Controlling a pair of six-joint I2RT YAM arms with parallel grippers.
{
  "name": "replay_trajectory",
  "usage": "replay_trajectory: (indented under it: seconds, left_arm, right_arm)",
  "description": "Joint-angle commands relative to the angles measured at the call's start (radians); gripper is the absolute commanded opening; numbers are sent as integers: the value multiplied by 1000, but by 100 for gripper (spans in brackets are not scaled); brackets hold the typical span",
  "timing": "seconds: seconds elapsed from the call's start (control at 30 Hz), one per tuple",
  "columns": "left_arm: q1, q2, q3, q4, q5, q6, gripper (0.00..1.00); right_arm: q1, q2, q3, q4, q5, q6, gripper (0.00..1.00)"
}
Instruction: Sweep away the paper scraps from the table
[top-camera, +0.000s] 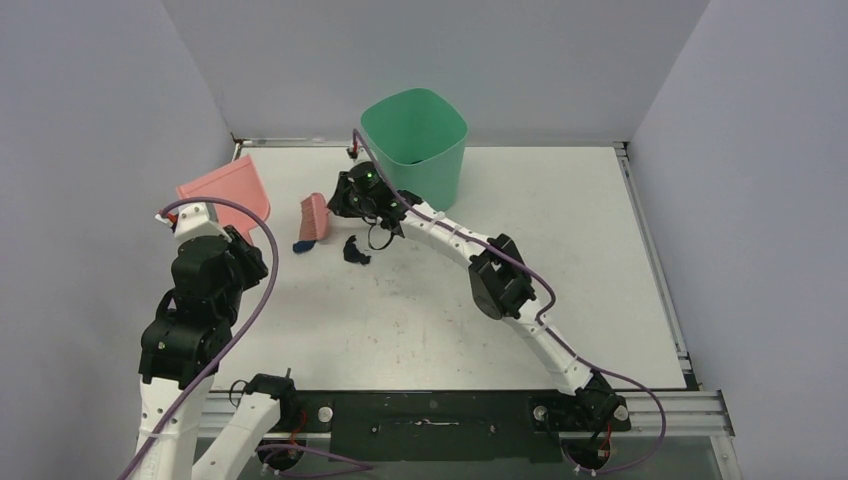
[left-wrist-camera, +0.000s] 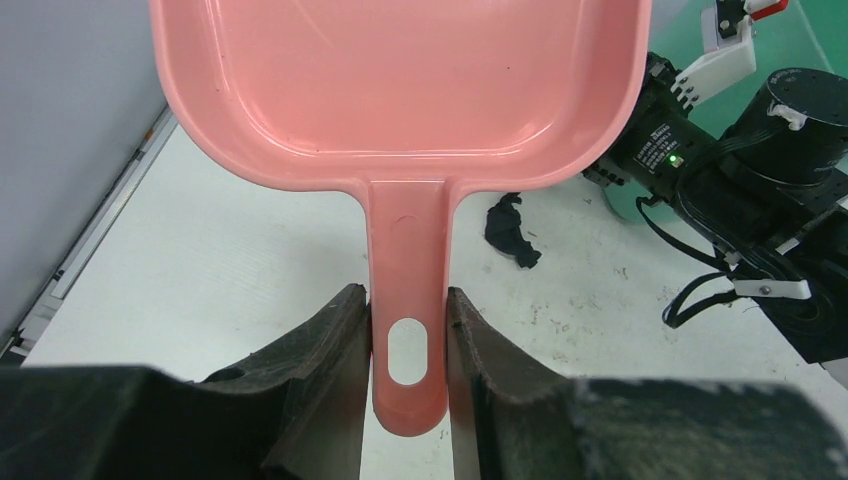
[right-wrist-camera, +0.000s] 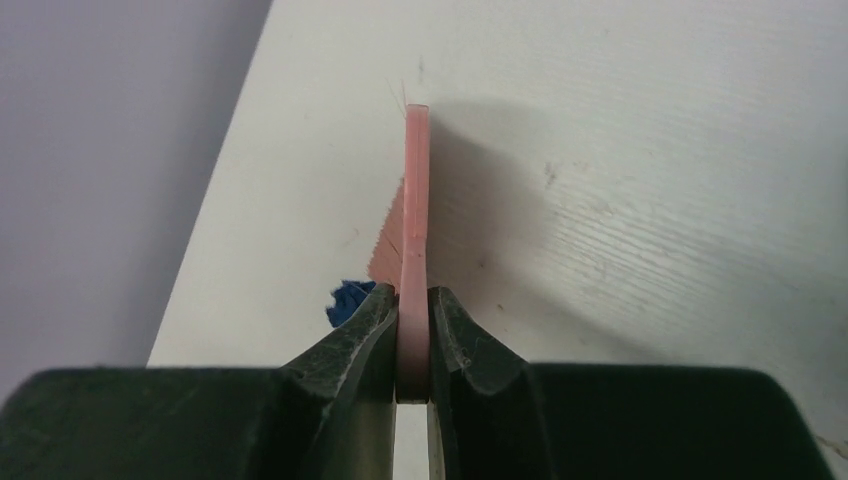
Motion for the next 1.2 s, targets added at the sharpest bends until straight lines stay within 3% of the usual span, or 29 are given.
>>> replay_trajectory:
  seconds: [0.0,0.37,0.57,0.8,0.97,1.17]
  left_arm:
    - [-5,-20,-12,75,-19,28,0]
    - [-33,-55,-24,51,-42,43,0]
    - [-38,-62,-27,57,-20,43,0]
    - [-41,-64,-72,66,57,53,0]
    - [-54,-51,-122,64,137,67,0]
    - [-96,90,-116,-20,372,118,0]
  right_arm:
    - [-47,-141,-201,50,-56,139,5]
    - [-66,-581,-943,189,-53,85,5]
    - [-101,-824,-1232,188,-5,-17,5]
    - [-193,-1099,-1376,25,-1,-163,5]
    - [-353,-1279,-1438,-70,-73,-234,5]
    - [-475,-1453,-1382,-162,-138,-379,5]
